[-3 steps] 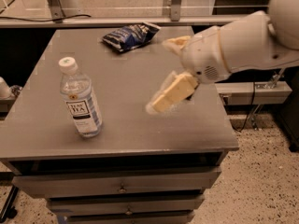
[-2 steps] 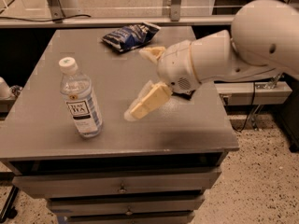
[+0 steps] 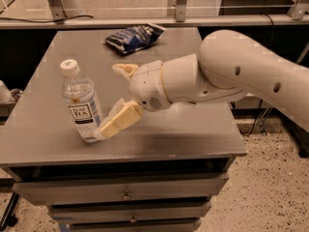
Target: Knock blue plastic bottle over
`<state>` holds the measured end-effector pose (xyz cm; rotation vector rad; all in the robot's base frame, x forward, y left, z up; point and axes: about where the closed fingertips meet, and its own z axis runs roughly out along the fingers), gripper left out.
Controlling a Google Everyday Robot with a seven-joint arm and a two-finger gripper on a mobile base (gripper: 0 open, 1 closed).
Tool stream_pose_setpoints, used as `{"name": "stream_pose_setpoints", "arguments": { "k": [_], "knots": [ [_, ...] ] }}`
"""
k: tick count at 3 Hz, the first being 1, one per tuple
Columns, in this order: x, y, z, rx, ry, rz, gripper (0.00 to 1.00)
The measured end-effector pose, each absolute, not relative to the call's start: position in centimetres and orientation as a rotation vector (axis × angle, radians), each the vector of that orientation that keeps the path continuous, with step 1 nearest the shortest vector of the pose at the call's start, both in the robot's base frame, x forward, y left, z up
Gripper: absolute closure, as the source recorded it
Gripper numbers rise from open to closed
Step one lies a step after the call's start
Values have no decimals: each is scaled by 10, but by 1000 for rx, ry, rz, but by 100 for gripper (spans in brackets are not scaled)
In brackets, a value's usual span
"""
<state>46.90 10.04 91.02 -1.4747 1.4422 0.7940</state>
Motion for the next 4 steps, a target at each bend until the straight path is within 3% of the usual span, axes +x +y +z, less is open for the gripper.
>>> {"name": "stream_pose_setpoints", "arguments": {
  "k": [2, 4],
  "knots": [
    [474, 133, 919, -1343, 1432, 893, 0],
    [531, 95, 925, -1205, 1496, 860, 0]
  ]
}}
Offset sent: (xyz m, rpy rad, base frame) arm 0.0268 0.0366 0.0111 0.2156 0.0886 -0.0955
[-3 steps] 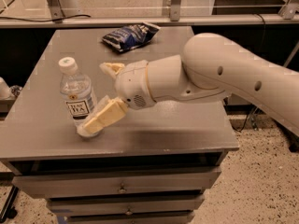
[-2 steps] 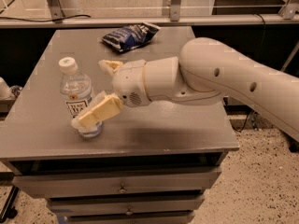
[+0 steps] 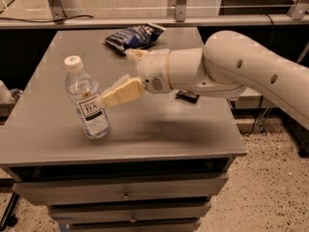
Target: Knock blue plastic bottle over
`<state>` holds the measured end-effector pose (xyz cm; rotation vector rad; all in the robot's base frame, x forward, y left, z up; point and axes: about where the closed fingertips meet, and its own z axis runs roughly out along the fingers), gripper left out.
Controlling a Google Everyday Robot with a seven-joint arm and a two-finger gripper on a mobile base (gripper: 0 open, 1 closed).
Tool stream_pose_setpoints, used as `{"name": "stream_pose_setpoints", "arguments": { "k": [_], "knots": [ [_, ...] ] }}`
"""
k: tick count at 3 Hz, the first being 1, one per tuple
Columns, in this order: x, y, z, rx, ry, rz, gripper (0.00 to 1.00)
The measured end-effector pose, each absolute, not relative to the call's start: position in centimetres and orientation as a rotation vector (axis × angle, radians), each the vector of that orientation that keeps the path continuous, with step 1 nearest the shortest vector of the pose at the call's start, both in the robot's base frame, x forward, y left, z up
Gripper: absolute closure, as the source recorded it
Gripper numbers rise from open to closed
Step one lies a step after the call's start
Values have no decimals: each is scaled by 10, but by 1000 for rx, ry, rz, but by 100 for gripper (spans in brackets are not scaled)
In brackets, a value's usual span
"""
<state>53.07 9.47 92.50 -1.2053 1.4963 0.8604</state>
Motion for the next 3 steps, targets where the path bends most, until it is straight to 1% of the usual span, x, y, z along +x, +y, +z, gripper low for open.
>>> {"name": "stream_pose_setpoints", "arguments": {
  "k": [1, 2, 3],
  "knots": [
    [565, 74, 928, -1132, 1548, 864, 0],
    [587, 79, 932, -1083, 1574, 897, 0],
    [591, 97, 933, -1011, 1608, 960, 0]
  ]
}}
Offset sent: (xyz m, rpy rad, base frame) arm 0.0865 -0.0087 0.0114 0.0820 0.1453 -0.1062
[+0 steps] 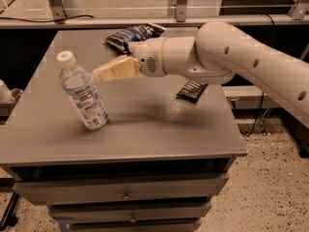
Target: Knock blue plastic bottle over
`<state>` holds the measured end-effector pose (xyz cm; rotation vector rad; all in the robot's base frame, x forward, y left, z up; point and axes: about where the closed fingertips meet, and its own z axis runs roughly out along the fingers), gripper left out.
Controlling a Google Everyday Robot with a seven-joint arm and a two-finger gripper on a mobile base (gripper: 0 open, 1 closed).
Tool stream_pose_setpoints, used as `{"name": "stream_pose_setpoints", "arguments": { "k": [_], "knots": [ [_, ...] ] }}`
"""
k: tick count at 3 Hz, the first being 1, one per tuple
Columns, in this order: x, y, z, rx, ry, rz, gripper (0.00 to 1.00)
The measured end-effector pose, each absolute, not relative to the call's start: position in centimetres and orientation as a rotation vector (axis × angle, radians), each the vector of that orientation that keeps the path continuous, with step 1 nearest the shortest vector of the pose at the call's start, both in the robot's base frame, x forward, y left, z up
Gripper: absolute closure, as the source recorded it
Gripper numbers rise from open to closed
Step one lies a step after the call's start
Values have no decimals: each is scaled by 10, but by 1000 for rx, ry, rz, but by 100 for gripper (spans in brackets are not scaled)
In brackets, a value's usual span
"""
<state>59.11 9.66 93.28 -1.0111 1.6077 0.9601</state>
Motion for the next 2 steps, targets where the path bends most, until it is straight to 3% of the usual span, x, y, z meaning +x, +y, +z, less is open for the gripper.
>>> {"name": "stream_pose_setpoints", "arguments": {
  "k": [2],
  "knots": [
    [574, 107, 914, -945, 1673, 999, 0]
  ]
}}
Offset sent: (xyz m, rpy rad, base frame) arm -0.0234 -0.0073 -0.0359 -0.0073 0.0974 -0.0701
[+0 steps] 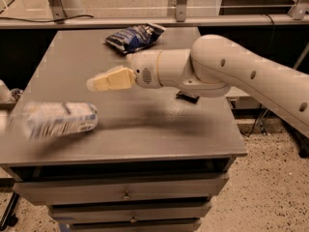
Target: Knock blue plastic bottle over
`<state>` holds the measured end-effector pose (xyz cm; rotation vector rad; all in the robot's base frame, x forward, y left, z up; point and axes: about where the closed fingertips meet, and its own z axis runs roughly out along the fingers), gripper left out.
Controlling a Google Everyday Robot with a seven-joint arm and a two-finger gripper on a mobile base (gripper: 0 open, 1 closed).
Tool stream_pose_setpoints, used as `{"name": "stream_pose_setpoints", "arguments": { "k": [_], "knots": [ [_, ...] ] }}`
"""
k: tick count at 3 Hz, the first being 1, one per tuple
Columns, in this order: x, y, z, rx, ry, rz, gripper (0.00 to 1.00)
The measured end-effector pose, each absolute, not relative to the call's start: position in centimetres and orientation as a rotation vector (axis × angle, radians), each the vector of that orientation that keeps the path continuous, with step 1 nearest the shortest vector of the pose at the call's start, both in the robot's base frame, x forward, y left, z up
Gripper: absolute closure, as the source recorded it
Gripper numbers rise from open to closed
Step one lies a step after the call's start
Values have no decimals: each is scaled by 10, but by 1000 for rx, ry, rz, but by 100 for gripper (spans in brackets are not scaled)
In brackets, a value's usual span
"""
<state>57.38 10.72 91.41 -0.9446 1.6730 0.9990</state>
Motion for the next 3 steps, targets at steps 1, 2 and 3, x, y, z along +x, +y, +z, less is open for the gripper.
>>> {"name": "stream_pose_setpoints", "arguments": {
  "k": [1, 2, 3],
  "knots": [
    [568, 79, 899, -930, 1717, 958, 0],
    [560, 66, 886, -910, 1740, 946, 0],
    [550, 58, 875, -891, 1758, 943, 0]
  ]
}}
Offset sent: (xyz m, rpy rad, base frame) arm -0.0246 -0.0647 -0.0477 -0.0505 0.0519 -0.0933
